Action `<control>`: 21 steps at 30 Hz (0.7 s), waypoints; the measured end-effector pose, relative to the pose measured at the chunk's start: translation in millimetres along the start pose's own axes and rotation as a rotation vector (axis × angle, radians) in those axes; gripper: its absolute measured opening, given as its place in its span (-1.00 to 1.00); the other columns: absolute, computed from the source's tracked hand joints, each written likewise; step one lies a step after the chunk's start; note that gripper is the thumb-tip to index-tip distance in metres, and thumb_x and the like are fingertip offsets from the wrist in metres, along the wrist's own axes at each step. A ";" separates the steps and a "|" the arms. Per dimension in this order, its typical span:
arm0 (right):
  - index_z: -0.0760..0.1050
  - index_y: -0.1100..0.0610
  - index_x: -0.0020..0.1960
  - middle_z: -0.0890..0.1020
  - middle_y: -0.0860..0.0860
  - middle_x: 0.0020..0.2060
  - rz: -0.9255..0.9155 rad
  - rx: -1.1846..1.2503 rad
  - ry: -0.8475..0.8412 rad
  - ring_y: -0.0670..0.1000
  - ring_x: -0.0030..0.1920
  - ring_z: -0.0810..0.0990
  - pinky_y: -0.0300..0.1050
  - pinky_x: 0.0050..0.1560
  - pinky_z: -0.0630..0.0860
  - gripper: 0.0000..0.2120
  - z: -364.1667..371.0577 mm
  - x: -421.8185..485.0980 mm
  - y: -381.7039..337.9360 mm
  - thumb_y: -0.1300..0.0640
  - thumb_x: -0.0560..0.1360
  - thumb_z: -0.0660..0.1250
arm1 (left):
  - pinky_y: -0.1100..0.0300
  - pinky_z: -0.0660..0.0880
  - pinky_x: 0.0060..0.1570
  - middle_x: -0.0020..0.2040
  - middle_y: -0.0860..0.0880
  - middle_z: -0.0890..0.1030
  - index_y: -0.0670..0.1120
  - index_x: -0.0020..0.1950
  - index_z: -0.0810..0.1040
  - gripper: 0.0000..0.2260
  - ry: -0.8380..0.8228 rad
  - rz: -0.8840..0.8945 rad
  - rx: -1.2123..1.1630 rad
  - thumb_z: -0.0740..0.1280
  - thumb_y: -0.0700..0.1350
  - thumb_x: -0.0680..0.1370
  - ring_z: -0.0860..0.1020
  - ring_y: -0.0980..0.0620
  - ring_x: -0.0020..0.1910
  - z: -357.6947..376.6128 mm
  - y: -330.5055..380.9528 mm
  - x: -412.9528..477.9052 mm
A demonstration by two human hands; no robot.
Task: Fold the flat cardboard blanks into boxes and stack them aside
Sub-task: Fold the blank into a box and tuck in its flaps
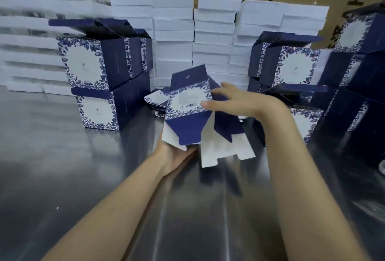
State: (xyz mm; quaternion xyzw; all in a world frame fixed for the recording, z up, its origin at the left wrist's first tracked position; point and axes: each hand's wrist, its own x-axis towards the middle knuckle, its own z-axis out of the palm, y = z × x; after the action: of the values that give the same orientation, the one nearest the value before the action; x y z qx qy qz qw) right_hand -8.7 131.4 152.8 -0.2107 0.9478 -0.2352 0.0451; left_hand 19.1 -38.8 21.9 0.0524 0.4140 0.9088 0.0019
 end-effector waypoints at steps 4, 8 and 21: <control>0.46 0.09 0.02 0.48 0.01 0.03 0.021 0.005 0.070 0.02 0.03 0.46 -0.07 -0.08 0.35 -0.56 28.8 23.3 16.4 -0.30 0.48 0.28 | -0.13 0.41 0.32 0.23 -0.19 0.60 -0.13 0.25 0.58 -0.67 0.034 -0.098 -0.002 0.07 -0.16 0.64 0.56 -0.18 0.22 -9.7 5.9 4.5; 0.34 -0.02 0.05 0.34 0.06 0.34 0.064 0.130 0.010 0.11 0.50 0.15 0.02 0.15 0.29 -0.60 52.5 37.5 37.0 -0.28 0.45 0.34 | 0.03 0.62 -0.05 0.03 -0.17 0.69 -0.18 0.24 0.57 -0.66 0.334 0.017 0.242 0.18 -0.40 0.55 0.67 -0.13 -0.01 -22.5 11.6 10.9; 0.26 0.07 0.34 0.27 0.10 0.36 0.094 -0.404 0.152 0.24 0.33 0.20 0.17 0.33 0.15 -0.67 150.3 65.7 39.2 0.02 0.62 0.01 | 0.01 -0.15 0.52 0.58 -0.01 0.11 -0.02 0.58 0.07 -0.56 -0.192 0.172 1.976 -0.04 -0.09 0.68 -0.02 -0.01 0.57 -36.1 -16.6 28.5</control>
State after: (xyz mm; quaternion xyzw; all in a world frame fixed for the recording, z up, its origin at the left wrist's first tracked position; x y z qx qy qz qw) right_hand -55.4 71.0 2.4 -0.1527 0.9851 -0.0534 -0.0587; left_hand -13.4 -53.7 -11.5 0.1336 0.9775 0.1453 -0.0749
